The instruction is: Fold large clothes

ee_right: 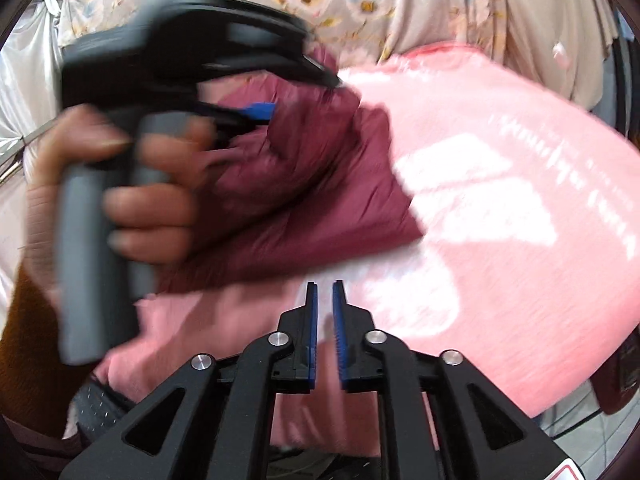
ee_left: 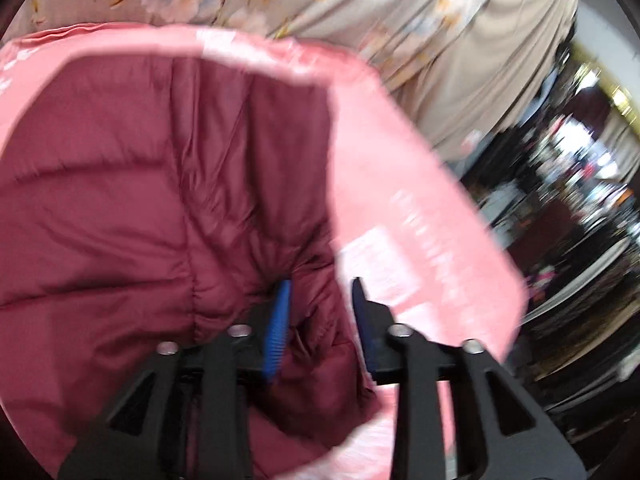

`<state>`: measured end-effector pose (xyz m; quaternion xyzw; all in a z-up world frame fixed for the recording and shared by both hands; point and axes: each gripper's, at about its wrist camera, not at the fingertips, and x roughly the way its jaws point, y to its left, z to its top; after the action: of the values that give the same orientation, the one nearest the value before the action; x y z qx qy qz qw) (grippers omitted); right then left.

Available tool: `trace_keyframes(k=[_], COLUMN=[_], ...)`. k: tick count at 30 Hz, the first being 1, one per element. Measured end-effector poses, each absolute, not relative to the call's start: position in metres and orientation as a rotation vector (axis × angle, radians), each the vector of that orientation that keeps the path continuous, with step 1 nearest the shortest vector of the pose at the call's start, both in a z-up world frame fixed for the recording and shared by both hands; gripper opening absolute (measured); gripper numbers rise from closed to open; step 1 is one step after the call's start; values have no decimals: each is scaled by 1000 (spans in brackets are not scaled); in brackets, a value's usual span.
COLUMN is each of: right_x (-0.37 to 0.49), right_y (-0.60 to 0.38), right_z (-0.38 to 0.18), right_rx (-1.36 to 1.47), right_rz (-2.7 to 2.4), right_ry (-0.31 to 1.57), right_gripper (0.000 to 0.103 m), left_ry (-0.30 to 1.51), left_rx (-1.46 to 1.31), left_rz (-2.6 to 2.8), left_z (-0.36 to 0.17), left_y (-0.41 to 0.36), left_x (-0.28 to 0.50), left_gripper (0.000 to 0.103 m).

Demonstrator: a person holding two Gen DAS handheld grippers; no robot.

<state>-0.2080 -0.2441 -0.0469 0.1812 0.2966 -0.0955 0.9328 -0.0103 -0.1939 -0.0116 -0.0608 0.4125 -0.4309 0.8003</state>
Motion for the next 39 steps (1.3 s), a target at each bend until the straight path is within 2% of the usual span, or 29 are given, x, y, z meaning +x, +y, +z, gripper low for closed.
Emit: trace_keyframes(k=[1, 3, 4, 8, 15, 17, 18, 19, 21, 25, 31, 39], right_x=[-207, -205, -202, -174, -136, -130, -124, -120, -124, -158, -162, -152], right_y=[-247, -253, -255, -262, -289, -292, -297, -299, -303, -303, -319, -321], right_z=[-41, -31, -26, -14, -30, -35, -39, -42, -41, -25, -67, -94], right_rx=[374, 415, 430, 458, 585, 609, 622, 632, 654, 639, 734, 728], right_rz=[-201, -195, -186, -164, -167, -166, -158, -144, -128, -156, -225, -260], right_ry=[590, 558, 535, 500, 488, 490, 499, 505, 473, 344, 443, 526], right_gripper=[30, 52, 54, 58, 58, 55, 45, 21, 10, 7, 7, 7], left_ry=[849, 762, 721, 685, 827, 851, 861, 866, 875, 871, 870, 826], left_rx=[-163, -210, -221, -198, -100, -56, -34, -23, 14, 62, 125, 222], left_rz=[-948, -957, -944, -855, -806, -792, -790, -788, -774, -771, -787, -752], left_z=[2, 33, 48, 73, 45, 31, 25, 22, 12, 7, -11, -43], left_y=[-184, -163, -154, -145, -187, -205, -212, -217, -230, -252, -289, -314], left_x=[-12, -12, -8, 28, 73, 78, 79, 78, 79, 85, 81, 70], left_gripper=[51, 64, 67, 69, 69, 69, 68, 68, 68, 64, 64, 64])
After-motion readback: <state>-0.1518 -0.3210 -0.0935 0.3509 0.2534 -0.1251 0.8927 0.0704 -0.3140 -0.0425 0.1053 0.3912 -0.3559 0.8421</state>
